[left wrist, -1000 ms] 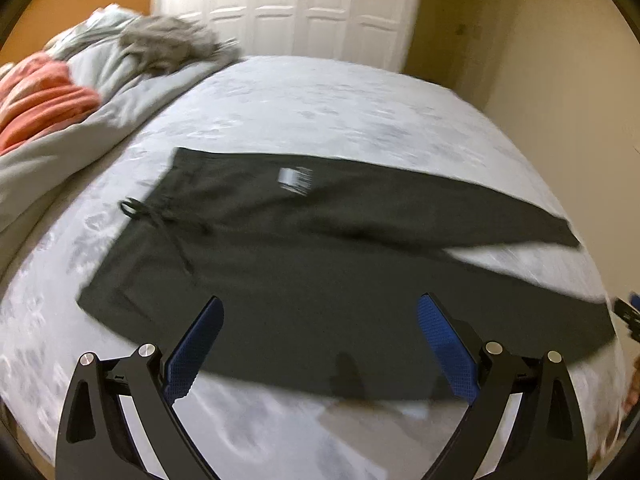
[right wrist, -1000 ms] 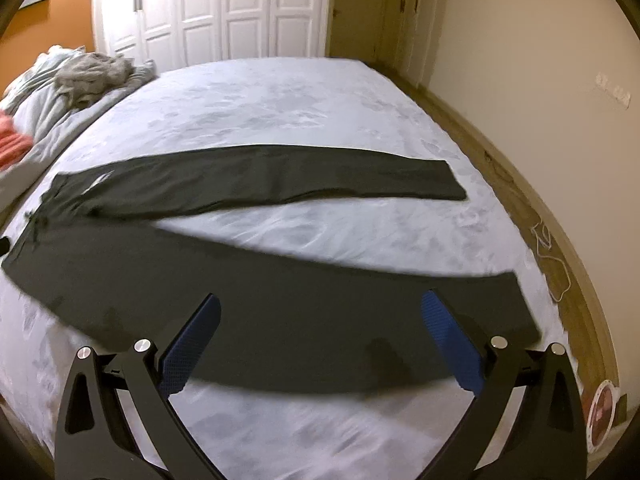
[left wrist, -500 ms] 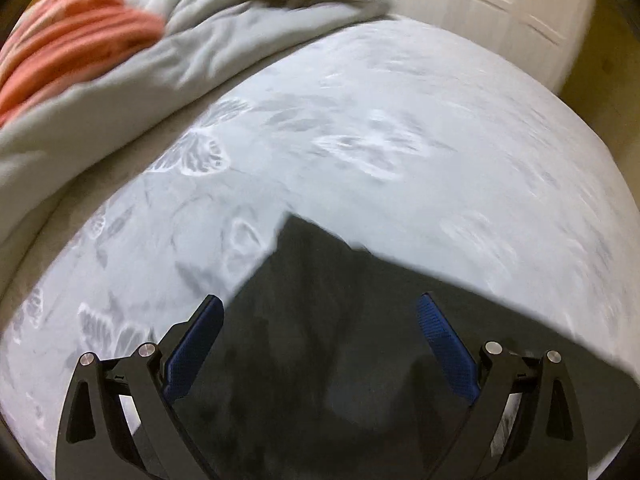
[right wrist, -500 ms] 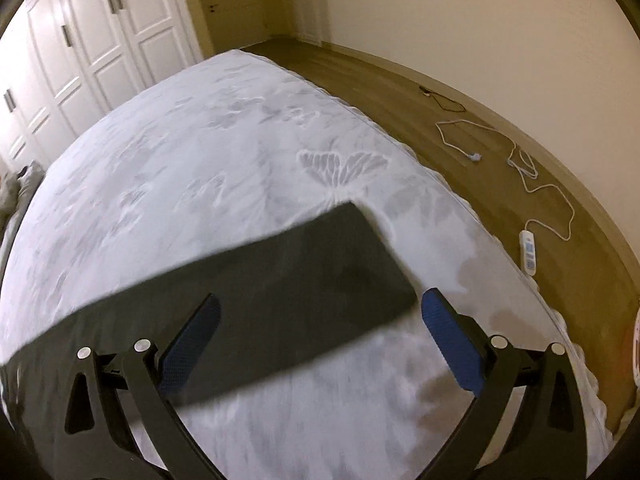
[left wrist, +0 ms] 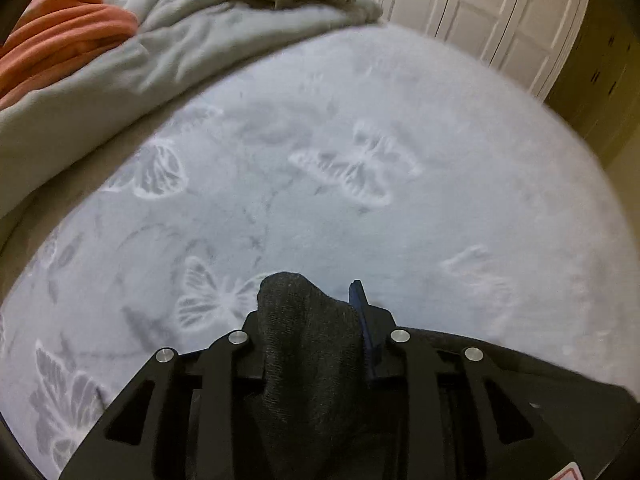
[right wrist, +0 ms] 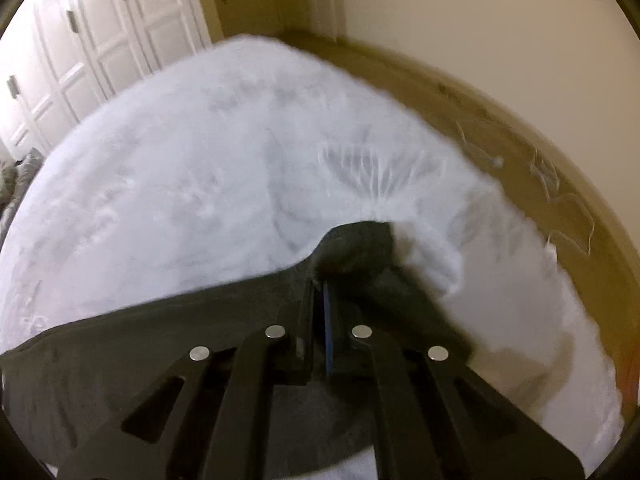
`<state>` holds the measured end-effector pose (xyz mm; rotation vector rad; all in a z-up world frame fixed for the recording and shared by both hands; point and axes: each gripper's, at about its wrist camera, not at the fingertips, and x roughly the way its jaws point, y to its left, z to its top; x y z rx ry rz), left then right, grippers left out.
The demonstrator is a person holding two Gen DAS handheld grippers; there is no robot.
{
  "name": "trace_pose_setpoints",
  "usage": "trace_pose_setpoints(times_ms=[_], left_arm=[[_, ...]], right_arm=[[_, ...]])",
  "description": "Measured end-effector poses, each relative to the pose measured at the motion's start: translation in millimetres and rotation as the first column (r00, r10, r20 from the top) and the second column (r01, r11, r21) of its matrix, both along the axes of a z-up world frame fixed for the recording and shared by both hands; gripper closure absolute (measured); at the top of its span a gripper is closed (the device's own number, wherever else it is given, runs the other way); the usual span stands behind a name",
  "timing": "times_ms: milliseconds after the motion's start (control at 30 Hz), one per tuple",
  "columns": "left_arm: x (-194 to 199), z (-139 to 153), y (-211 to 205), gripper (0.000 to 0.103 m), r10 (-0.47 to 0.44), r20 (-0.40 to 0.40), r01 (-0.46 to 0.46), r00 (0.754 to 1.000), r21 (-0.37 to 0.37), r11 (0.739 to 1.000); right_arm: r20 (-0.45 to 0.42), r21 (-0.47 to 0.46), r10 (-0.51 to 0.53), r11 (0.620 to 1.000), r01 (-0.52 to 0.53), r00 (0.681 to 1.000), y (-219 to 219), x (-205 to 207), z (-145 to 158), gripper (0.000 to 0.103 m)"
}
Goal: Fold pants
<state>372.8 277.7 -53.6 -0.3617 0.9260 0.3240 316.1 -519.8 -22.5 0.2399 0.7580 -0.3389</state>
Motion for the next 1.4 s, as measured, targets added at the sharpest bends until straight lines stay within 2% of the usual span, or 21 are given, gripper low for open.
trace_pose_setpoints(times_ms=[167,233,333,400,500,567,633,733,767,800,833,900,967,1000,1067,1167,1233,1267,1333,1367,1400], left_arm=[[-65,66,7,0.076,-0.037,0.118,0.045,0.992,-0.067,0.997],[-107,92,10,0.076,-0.069,0.159,0.079,0.985,-0.054,0.995],[-164,112,13,0.076,-0.118,0.177,0.119,0.977,0.005,0.993],[-203,108,16,0.076,-0.133,0.154,0.134,0.979,0.010,0.991],[-238,85,24,0.075,-0.143,0.092,0.143,0.985,0.003,0.990],[-257,67,25,0.066,-0.152,0.052,0.154,0.987,-0.018,0.988],[-273,52,28,0.057,-0.123,0.030,0.125,0.992,-0.079,0.989],[-298,52,38,0.044,-0.021,0.078,0.034,0.997,-0.167,0.985],[-305,56,40,0.039,0.011,0.104,0.012,0.995,-0.219,0.976],[-312,59,41,0.036,0.027,0.118,0.003,0.993,-0.250,0.968],[-314,62,42,0.028,0.047,0.134,-0.006,0.990,-0.288,0.958],[-319,61,42,0.024,0.108,0.133,-0.053,0.985,-0.362,0.930],[-313,50,39,0.024,0.149,0.078,-0.102,0.986,-0.426,0.899],[-313,42,40,0.024,0.155,0.054,-0.114,0.986,-0.451,0.885],[-311,24,38,0.024,0.161,0.020,-0.131,0.987,-0.494,0.859],[-312,6,38,0.024,0.173,-0.025,-0.160,0.985,-0.531,0.832],[-314,-2,42,0.024,0.186,-0.036,-0.167,0.982,-0.633,0.756],[-316,-3,45,0.025,0.200,-0.035,-0.173,0.979,-0.661,0.730],[-318,-2,48,0.030,0.215,-0.021,-0.173,0.976,-0.671,0.721],[-318,-1,48,0.039,0.217,-0.011,-0.166,0.976,-0.684,0.710],[-318,1,48,0.041,0.213,0.001,-0.151,0.977,-0.698,0.700]], right_arm=[[0.154,-0.086,0.096,0.993,-0.083,0.983,12,-80,64,0.101],[0.186,-0.132,0.123,0.986,-0.100,0.975,15,-116,80,0.101],[0.195,-0.187,0.165,0.974,-0.129,0.967,20,-170,89,0.101],[0.182,-0.183,0.168,0.974,-0.134,0.969,17,-199,84,0.101],[0.116,-0.140,0.139,0.983,-0.122,0.983,13,-235,56,0.100],[0.065,-0.116,0.117,0.987,-0.109,0.991,12,-250,38,0.099],[0.018,-0.099,0.086,0.992,-0.083,0.996,15,-266,27,0.095],[0.036,-0.049,0.039,0.998,-0.037,0.999,20,-293,34,0.093],[0.052,-0.035,0.029,0.999,-0.027,0.998,23,-300,39,0.090],[0.070,-0.026,0.013,1.000,-0.011,0.997,26,-308,46,0.074],[0.101,-0.016,-0.010,1.000,0.012,0.995,34,-317,58,0.048],[0.164,0.002,-0.017,1.000,0.017,0.986,51,-334,69,0.028],[0.200,0.038,-0.001,0.999,-0.007,0.980,66,-342,78,0.025],[0.213,0.069,0.001,0.997,-0.016,0.977,71,-344,77,0.018],[0.209,0.109,-0.010,0.994,-0.013,0.978,72,-345,65,0.015],[0.084,0.178,-0.078,0.982,0.062,0.993,58,-334,37,0.015],[0.054,0.291,-0.133,0.950,0.112,0.990,39,-331,24,0.016],[0.053,0.324,-0.157,0.937,0.132,0.986,31,-333,20,0.018],[0.066,0.400,-0.190,0.904,0.149,0.980,16,-329,15,0.021],[0.075,0.420,-0.206,0.894,0.157,0.976,11,-327,13,0.021],[0.081,0.431,-0.221,0.887,0.166,0.972,7,-324,12,0.021]])
